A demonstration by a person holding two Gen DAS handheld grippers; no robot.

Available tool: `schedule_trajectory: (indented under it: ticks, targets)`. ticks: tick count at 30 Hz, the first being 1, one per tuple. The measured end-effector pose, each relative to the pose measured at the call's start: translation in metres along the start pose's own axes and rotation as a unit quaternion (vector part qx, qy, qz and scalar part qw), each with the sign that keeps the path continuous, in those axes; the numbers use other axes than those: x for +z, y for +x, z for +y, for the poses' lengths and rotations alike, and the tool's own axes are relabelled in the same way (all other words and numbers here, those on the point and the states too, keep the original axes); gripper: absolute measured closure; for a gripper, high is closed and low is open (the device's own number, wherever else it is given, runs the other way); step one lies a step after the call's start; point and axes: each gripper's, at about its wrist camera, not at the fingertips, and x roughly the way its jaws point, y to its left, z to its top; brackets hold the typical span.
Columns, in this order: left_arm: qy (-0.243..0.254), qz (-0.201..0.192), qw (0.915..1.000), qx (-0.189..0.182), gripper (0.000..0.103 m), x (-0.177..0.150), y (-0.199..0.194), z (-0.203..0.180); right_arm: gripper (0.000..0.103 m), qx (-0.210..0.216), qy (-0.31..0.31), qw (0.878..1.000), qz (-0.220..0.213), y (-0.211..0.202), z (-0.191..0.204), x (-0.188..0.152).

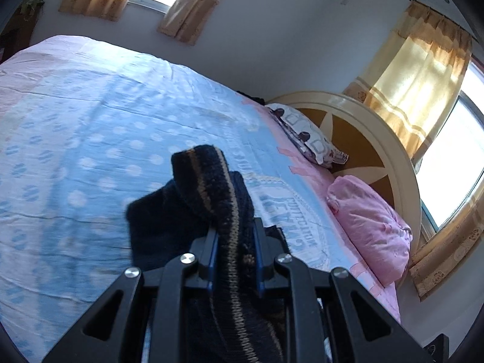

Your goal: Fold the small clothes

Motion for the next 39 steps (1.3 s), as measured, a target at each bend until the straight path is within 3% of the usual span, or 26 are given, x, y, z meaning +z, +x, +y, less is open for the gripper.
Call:
schedule_trajectory:
  ticks: [15,22,25,28,30,34,38,39]
  targets:
    - [0.052,0.070,0.9961,-0.007,0.083,-0.026,0.091,-0.077,0.095,-0.002,0.154,0.988,0.028,-0.028,-0.113,-0.052]
    - [0.071,0.110,0.9913,0.006,0.083,-0.044,0.135,-0.094,0.095,0.015,0.250,0.966,0.065,-0.025,-0.154,-0.086]
    - [0.082,0.121,0.9890,0.024,0.078,-0.049,0.144,-0.101,0.095,0.027,0.282,0.956,0.077,-0.021,-0.166,-0.096]
    - [0.087,0.112,0.9896,0.027,0.076,-0.048,0.139,-0.112,0.094,0.048,0.320,0.942,0.084,-0.020,-0.176,-0.105]
    - [0.105,0.099,0.9892,0.025,0.060,-0.048,0.127,-0.121,0.094,0.055,0.335,0.937,0.085,-0.020,-0.181,-0.110]
    - [0.147,0.085,0.9850,0.033,0.045,-0.057,0.098,-0.128,0.091,0.076,0.366,0.924,0.084,-0.022,-0.191,-0.121]
    - [0.196,0.081,0.9741,0.080,0.043,-0.085,0.066,-0.114,0.086,0.059,0.367,0.925,0.078,-0.033,-0.195,-0.125]
    - [0.205,0.076,0.9712,0.094,0.041,-0.092,0.058,-0.109,0.080,0.037,0.362,0.929,0.072,-0.040,-0.195,-0.125]
